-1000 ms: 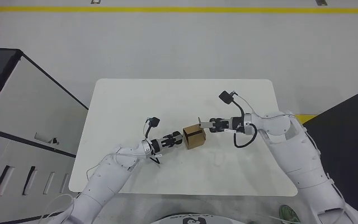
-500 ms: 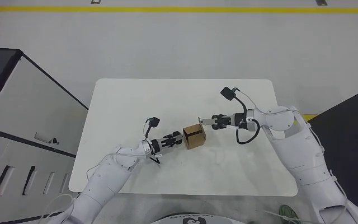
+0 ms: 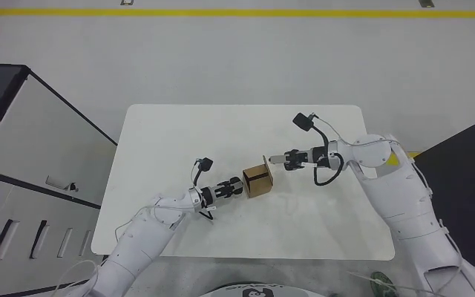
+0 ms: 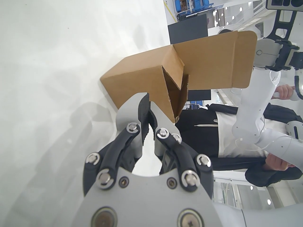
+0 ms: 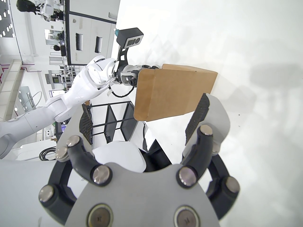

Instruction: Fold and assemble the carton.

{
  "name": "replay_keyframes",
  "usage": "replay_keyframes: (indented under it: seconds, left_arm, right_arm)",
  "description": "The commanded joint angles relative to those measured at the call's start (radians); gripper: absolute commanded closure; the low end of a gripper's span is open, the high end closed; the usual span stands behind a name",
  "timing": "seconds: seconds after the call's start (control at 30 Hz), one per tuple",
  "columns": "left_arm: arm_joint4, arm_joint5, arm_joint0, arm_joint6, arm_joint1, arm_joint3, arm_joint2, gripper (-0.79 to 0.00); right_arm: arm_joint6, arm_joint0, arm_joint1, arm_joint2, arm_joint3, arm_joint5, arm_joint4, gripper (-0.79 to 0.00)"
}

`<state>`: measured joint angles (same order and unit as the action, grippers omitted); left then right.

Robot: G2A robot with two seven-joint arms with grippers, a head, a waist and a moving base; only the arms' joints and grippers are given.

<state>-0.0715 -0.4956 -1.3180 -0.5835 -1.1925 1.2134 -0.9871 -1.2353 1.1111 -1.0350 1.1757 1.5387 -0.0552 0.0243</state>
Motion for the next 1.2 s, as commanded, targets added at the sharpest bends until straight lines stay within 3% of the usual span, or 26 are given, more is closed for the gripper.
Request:
replay_keyframes:
  seconds: [0.0, 0.2, 0.43, 0.87, 1.17]
  left_arm:
    - [0.002, 0.004, 0.002, 0.001, -0.001, -0.002, 0.002, 0.0]
    - [0.005, 0.011, 0.007, 0.003, -0.003, -0.009, 0.007, 0.0]
    - [0.005, 0.011, 0.007, 0.003, -0.003, -0.009, 0.007, 0.0]
    - [0.005, 0.011, 0.007, 0.003, -0.003, -0.009, 0.007, 0.0]
    - [0.005, 0.011, 0.007, 0.003, -0.003, -0.009, 0.007, 0.0]
  right_arm:
    - [-0.002, -0.006, 0.0, -0.007, -0.008, -0.005, -0.001, -0.733]
    - [0.003, -0.011, 0.002, -0.01, -0.029, -0.026, -0.016, -0.505]
    - [-0.003, -0.019, 0.003, -0.031, -0.042, -0.023, 0.004, -0.369]
    - [-0.026, -0.109, -0.008, -0.135, -0.034, 0.038, 0.122, -0.339]
    - [-0.067, -0.171, -0.017, -0.213, 0.011, 0.116, 0.231, -0.259]
